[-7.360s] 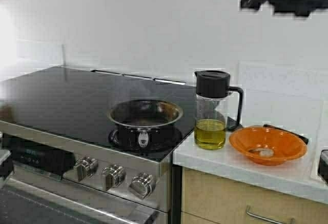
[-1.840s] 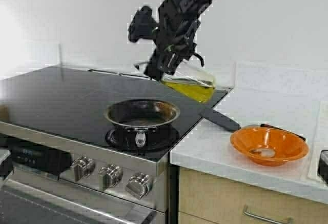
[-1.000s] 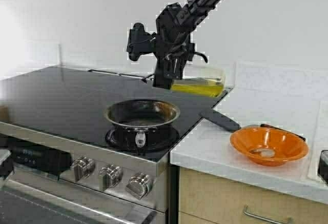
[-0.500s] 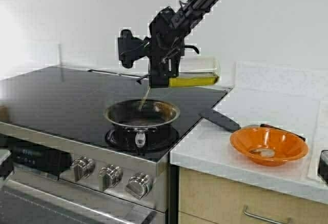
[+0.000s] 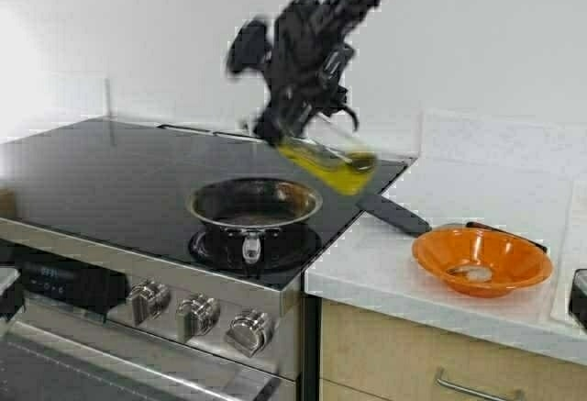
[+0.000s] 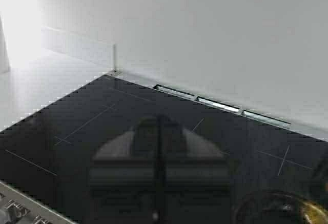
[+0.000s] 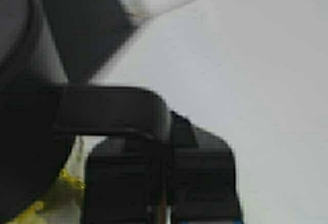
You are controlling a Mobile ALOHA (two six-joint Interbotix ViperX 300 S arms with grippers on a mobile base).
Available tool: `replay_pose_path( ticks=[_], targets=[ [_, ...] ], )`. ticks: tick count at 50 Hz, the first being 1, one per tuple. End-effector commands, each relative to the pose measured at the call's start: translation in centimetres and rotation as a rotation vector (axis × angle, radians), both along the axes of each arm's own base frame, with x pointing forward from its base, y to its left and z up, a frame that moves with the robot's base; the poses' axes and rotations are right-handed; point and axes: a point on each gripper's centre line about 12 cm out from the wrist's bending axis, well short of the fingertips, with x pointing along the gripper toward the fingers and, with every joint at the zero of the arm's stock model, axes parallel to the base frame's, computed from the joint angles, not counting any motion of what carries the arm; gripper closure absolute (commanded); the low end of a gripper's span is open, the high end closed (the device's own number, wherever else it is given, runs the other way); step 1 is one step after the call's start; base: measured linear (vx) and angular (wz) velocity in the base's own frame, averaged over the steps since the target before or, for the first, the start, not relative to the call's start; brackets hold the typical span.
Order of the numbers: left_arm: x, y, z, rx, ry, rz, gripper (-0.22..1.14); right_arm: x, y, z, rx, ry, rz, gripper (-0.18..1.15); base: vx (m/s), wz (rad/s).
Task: Add oil to the pan and cook the shrimp and serve it
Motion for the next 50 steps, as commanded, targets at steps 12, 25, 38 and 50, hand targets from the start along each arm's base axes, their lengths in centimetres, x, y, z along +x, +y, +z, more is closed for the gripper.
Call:
replay_pose_path(
  ticks=[12,25,38,50],
  targets=[
    [0.1,0.0,0.1,-0.002,-0.003,0.000,0.89,-2.0,-1.7,10.8,0.568,-0.221,-0.003,0.90,0.00,0.00],
    [0.1,0.0,0.1,-0.003,-0.003,0.002,0.89,-3.5,-2.8,13.3,0.716,-0.236,0.013,0.90,0.00,0.00],
    [0.1,0.0,0.1,-0.002,-0.003,0.001,0.89,-6.9,-7.7,19.7,0.789,-0.290,0.018,0.90,0.00,0.00],
    [0.1,0.0,0.0,-0.005,0.000,0.002,0.89,-9.2,-16.7,24.4,0.854,-0.318,0.011,0.90,0.00,0.00]
  ],
)
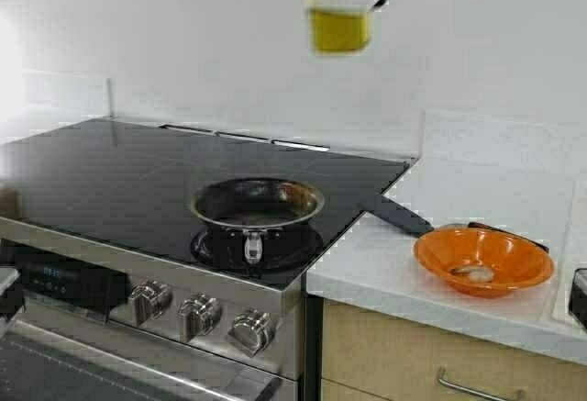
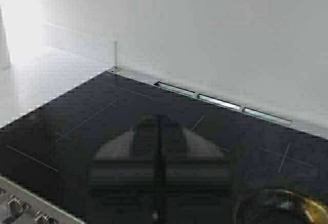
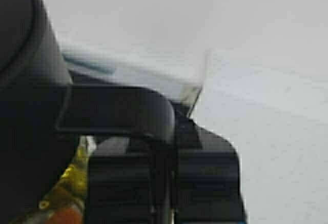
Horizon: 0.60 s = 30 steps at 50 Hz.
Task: Add oil to the pan and cook the shrimp and serve it
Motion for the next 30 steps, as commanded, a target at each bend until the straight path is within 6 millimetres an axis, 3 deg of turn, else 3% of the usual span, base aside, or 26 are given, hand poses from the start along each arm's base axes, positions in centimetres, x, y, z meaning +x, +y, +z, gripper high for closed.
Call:
replay_pose_path(
  ticks=[1,10,19,25,30],
  targets=[
    [0.1,0.0,0.3,0.000,-0.009,0.002,0.89,-1.4,-5.8,5.1,0.076,-0.078,-0.022,0.90,0.00,0.00],
    [0.1,0.0,0.2,-0.003,-0.006,0.002,0.89,-2.0,-14.0,6.2,0.095,-0.074,-0.084,0.90,0.00,0.00],
    [0.1,0.0,0.1,-0.005,-0.003,0.000,0.89,-1.6,-22.5,5.8,0.115,-0.049,-0.203,0.90,0.00,0.00],
    [-0.1,0.0,0.1,0.001,-0.009,0.000,0.89,-0.2,-28.4,4.2,0.169,-0.013,-0.305,0.90,0.00,0.00],
    [-0.3,0.0,0.0,0.017,-0.015,0.002,0.89,1.2,-31.9,2.2,0.178,0.025,-0.365,0.90,0.00,0.00]
  ],
)
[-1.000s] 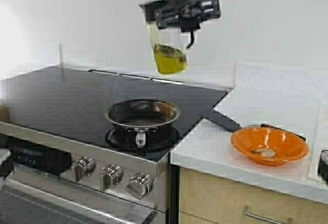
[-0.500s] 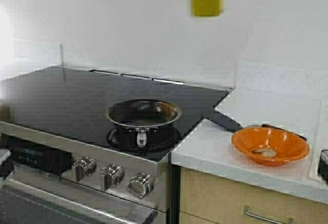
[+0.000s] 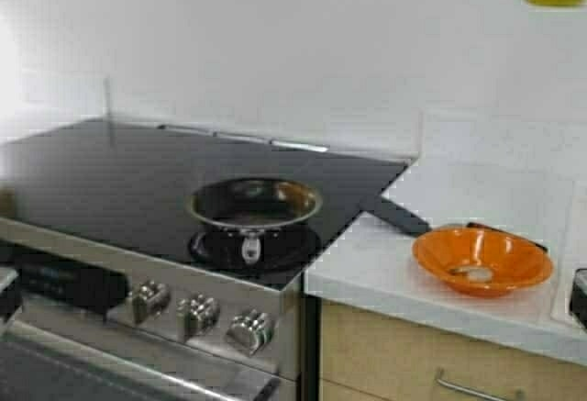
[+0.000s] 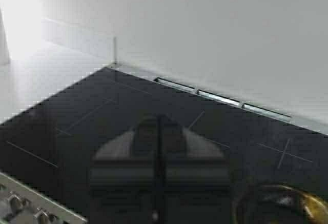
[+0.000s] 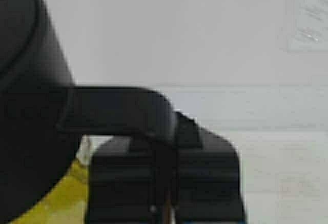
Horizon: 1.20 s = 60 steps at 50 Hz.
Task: Add oil to the pan and cook the shrimp and serve it
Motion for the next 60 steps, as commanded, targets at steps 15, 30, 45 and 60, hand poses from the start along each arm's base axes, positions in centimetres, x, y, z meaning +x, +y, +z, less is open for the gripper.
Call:
replay_pose_path(
  ticks=[15,30,45,60],
  targets=[
    [-0.4,0.0,-0.4,0.029,-0.006,0.002,0.89,7.1,-9.3,-4.9,-0.050,0.063,-0.123,0.90,0.00,0.00],
    [-0.3,0.0,-0.4,0.095,-0.008,0.005,0.89,12.0,-12.5,-12.3,-0.075,0.109,-0.194,0.90,0.00,0.00],
    [-0.4,0.0,-1.2,0.112,0.014,0.005,0.89,14.5,-14.6,-19.3,-0.072,0.112,-0.255,0.90,0.00,0.00],
    [-0.2,0.0,-1.5,0.117,0.031,0.004,0.89,14.4,-15.2,-21.4,-0.085,0.024,-0.301,0.90,0.00,0.02]
  ],
)
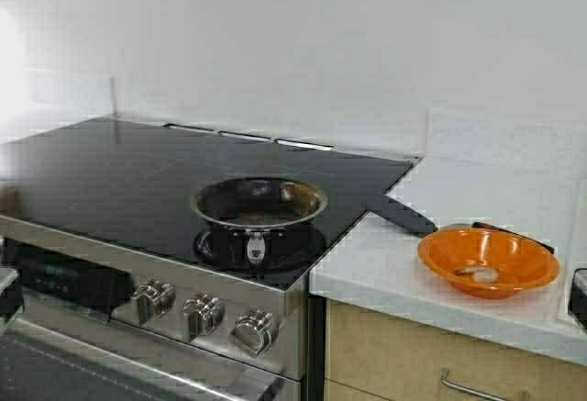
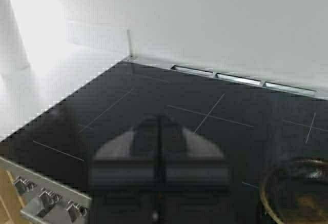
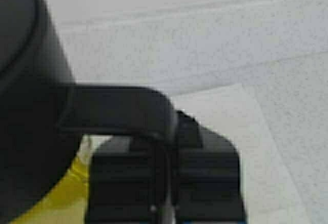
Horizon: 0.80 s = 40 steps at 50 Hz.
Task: Add oil to the pan and cook the shrimp and serve it
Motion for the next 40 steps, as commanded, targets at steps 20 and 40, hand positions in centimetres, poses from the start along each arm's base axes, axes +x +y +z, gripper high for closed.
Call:
replay_pose_path(
  ticks=[20,40],
  targets=[
    [0.3,0.0,-0.2,-0.001,0.009,0.002,0.89,0.5,-1.4,-1.1,-0.013,-0.131,-0.005,0.90,0.00,0.00],
    [0.3,0.0,-0.2,-0.003,0.009,0.001,0.89,0.6,-1.4,-3.1,-0.020,-0.112,-0.001,0.90,0.00,0.00]
  ],
)
